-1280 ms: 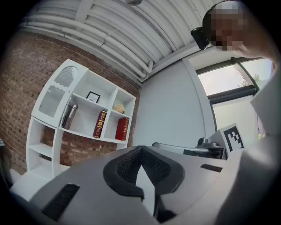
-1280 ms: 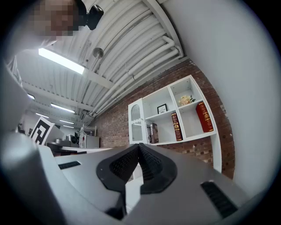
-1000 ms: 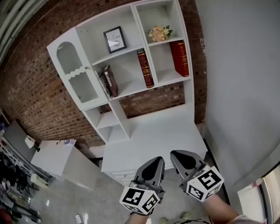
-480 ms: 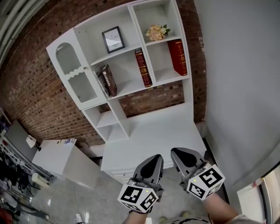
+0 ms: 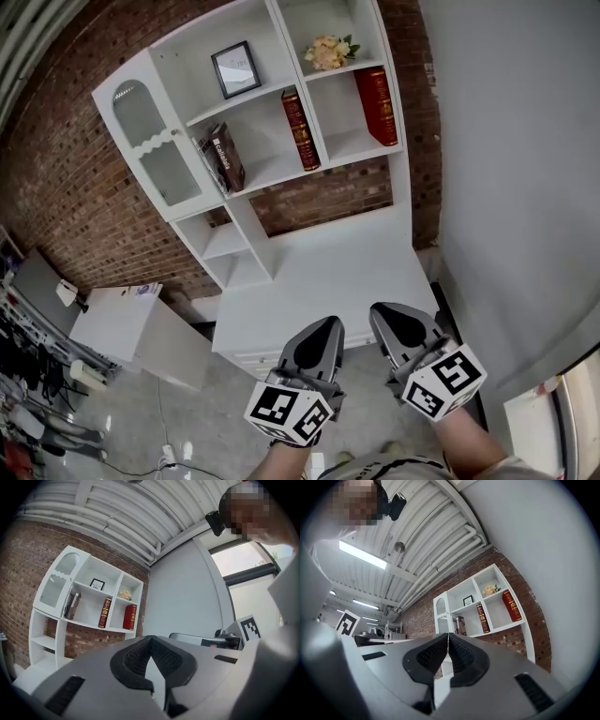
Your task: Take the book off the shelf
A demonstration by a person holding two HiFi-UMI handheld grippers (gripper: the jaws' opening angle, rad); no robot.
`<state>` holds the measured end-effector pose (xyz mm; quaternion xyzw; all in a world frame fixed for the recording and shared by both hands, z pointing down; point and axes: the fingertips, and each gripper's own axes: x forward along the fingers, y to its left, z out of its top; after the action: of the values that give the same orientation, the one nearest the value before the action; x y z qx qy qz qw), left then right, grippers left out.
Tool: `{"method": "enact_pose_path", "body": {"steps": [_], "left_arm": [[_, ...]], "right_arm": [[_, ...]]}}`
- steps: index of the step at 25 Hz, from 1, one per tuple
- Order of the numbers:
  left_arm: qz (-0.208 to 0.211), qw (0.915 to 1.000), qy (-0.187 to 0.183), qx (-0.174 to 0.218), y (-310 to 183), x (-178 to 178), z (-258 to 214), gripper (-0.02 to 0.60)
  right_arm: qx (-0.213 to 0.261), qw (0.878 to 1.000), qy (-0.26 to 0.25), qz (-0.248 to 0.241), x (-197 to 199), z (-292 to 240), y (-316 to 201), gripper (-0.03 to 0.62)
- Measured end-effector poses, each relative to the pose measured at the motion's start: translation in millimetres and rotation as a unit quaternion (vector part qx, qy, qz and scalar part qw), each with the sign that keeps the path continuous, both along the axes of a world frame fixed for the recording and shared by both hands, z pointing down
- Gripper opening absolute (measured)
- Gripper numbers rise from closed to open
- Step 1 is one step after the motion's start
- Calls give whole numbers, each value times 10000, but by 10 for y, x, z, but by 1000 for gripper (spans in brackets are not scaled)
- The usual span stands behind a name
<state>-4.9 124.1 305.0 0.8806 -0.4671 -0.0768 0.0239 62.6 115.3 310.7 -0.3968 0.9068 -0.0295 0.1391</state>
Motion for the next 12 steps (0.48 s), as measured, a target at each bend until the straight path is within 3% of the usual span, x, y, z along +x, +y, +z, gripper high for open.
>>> {"method": "enact_pose_path", "body": {"steps": [12], "left_arm": [[-77,9999,-122,-77,-47,179,50,12]], "right_arm": [[-103,9998,-159,1,232,68,-58,18]]}}
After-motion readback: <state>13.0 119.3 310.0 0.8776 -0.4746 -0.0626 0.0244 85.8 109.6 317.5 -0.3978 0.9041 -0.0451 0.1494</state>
